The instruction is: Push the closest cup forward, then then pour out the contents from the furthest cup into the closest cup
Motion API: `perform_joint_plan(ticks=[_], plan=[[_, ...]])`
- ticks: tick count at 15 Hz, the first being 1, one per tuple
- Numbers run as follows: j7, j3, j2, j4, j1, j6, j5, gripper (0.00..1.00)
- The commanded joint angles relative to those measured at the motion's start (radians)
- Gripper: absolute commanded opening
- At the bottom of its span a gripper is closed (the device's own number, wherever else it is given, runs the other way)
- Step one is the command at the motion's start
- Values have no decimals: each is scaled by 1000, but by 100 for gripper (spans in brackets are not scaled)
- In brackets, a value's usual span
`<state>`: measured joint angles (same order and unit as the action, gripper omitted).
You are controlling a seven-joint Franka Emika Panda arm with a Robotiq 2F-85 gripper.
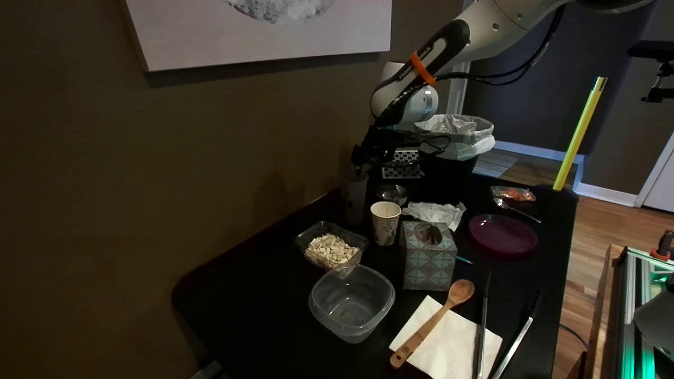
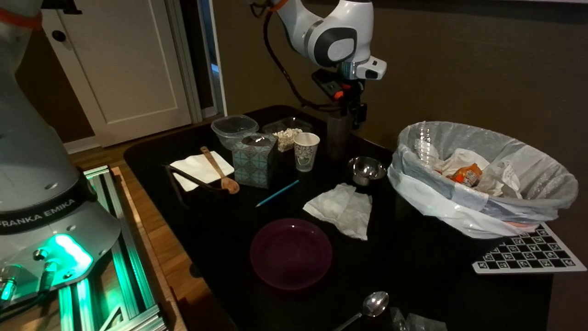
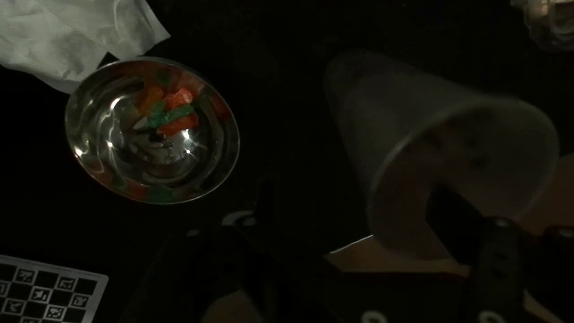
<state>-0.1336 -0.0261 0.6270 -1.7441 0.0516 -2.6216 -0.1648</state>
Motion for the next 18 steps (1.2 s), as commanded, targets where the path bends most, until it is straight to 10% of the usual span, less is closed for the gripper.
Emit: perform_joint_plan(ticks=[1, 4, 9, 18], plan=[[6, 11, 44, 67, 7, 43, 0, 63], [9, 15, 59, 84, 8, 44, -1, 44], [9, 19, 77, 101, 8, 45, -2, 77], [13, 35, 96, 118, 9, 45, -7, 8]])
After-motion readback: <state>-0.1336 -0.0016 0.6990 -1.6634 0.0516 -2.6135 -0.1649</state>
